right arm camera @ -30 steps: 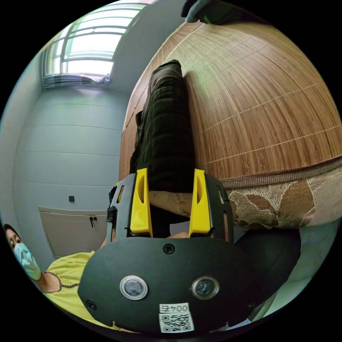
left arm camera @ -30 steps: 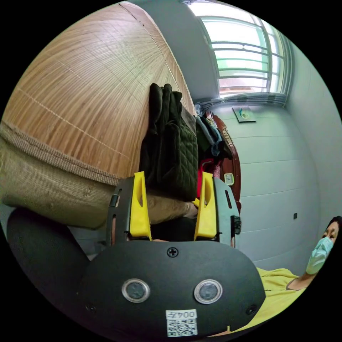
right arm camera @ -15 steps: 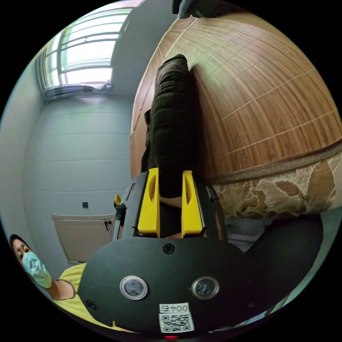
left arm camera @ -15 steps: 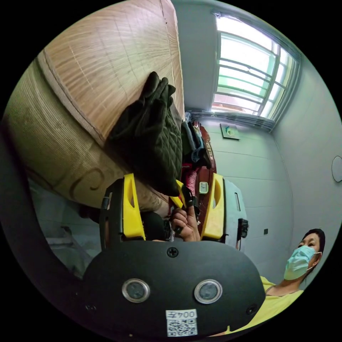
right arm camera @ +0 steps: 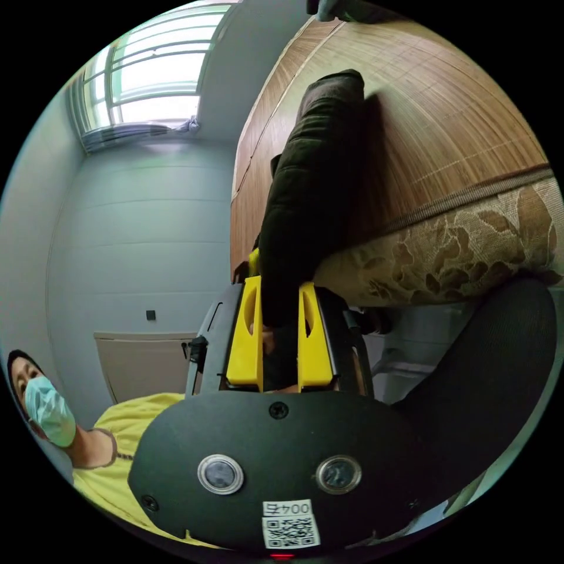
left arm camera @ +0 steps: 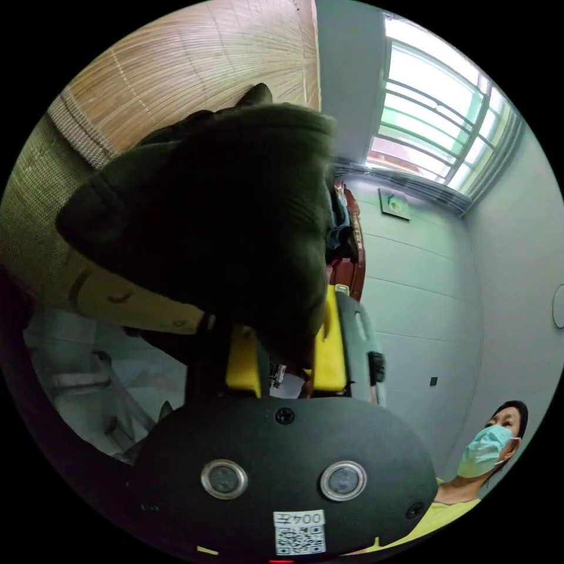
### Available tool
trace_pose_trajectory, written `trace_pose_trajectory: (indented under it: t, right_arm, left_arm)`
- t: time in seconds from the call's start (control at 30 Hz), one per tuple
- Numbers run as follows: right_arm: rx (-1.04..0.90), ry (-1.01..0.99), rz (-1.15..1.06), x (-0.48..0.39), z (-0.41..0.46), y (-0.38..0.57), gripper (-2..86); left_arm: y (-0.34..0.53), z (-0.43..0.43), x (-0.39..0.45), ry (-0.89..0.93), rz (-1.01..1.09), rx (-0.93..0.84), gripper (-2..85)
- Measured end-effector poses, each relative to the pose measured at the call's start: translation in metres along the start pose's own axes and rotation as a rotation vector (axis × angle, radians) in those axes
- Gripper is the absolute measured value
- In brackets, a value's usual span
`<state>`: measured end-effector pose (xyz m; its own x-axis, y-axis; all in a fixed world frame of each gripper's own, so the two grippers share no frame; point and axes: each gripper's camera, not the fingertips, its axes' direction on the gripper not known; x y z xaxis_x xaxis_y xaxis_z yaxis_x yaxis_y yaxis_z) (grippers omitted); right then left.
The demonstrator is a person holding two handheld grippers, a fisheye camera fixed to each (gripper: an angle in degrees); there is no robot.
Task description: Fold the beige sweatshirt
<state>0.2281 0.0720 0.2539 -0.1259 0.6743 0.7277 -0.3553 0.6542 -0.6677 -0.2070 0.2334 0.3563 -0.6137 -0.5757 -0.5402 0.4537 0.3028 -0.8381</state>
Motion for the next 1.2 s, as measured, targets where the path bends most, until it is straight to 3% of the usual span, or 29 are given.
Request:
trace_pose_trajectory:
  t: [0.13,0.23,0.5,0.6,0.67,0.83,0.97,1.2]
  right_arm:
    - [0.093,-0.158,-0.006,0.043,-0.018,0.007,12.0]
    - [0.141,-0.185,0.065,0.071,-0.015,-0.01,19.1]
    - [0.1,-0.307,0.157,0.113,0.089,-0.079,24.0]
    - [0.048,-0.258,0.157,0.117,0.14,-0.091,21.7]
    - [0.088,-0.169,0.106,0.107,0.16,-0.088,16.5]
    - [0.227,-0.103,-0.059,0.068,0.159,-0.074,12.5]
    - [0.407,-0.055,-0.198,0.028,0.112,-0.036,12.0]
    - [0.804,0.127,-0.269,-0.001,0.015,0.092,12.0]
  left_arm:
    - [-0.003,0.0,0.011,0.038,0.007,-0.024,11.2]
    - [-0.003,0.001,0.022,0.016,0.023,-0.055,10.9]
    - [0.027,0.015,0.02,0.014,0.015,-0.12,10.7]
    - [0.045,0.025,0.038,-0.112,0.121,-0.156,10.7]
    - [0.062,0.041,0.07,-0.284,0.298,-0.185,10.7]
    - [0.111,0.09,0.142,-0.407,0.63,-0.232,10.7]
    - [0.167,0.153,0.203,-0.345,0.881,-0.313,10.8]
    - [0.254,0.311,0.256,-0.04,0.994,-0.613,10.9]
